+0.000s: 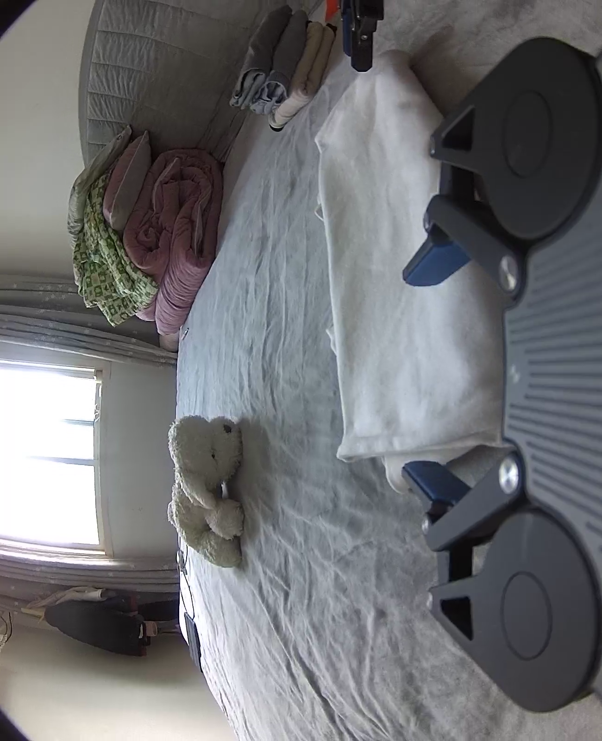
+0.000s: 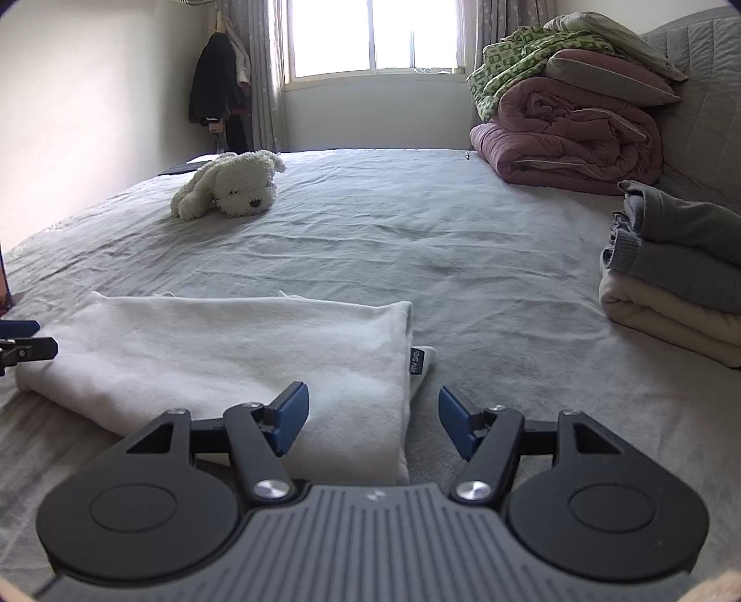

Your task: Fold clothes

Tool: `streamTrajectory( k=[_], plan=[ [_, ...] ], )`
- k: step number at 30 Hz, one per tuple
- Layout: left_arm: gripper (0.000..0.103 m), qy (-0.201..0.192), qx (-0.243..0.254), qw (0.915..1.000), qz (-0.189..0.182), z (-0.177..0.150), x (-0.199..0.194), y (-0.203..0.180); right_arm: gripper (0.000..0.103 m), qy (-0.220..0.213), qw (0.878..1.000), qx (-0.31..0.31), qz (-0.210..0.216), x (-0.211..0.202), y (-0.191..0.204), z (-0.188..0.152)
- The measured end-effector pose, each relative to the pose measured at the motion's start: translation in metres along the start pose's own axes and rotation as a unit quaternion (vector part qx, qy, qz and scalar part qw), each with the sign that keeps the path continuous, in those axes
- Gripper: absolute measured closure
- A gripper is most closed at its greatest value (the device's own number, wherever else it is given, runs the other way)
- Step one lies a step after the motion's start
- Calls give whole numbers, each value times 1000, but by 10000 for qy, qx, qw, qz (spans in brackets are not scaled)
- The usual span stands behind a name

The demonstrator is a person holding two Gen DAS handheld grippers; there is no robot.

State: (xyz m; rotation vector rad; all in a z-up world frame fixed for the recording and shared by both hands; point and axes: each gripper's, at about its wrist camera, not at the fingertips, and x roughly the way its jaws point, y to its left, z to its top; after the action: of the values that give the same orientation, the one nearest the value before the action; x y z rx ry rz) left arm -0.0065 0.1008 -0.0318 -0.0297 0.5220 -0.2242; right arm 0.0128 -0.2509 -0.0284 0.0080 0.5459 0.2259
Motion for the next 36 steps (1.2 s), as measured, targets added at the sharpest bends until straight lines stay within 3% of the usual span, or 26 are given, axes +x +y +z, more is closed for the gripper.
streamTrajectory(
  k=[5,12,19,25,36],
  plan=[
    [19,-180,-132,9990,-379,11,-4,-15,36,-71,9995,22,300,-10,13,7],
    [19,87,57,9982,-586,9,21,-39,36,98,9982,-325,485,8,42,11],
    [19,315,166,9987,-353,-1,33,-30,36,390,9968,-523,454,25,45,10],
    [19,312,190,9986,-389,-4,27,-19,36,457,9974,-483,276,35,42,14],
    [19,298,114,9983,-482,-4,17,-10,36,429,9969,-475,455,41,63,25]
  ],
)
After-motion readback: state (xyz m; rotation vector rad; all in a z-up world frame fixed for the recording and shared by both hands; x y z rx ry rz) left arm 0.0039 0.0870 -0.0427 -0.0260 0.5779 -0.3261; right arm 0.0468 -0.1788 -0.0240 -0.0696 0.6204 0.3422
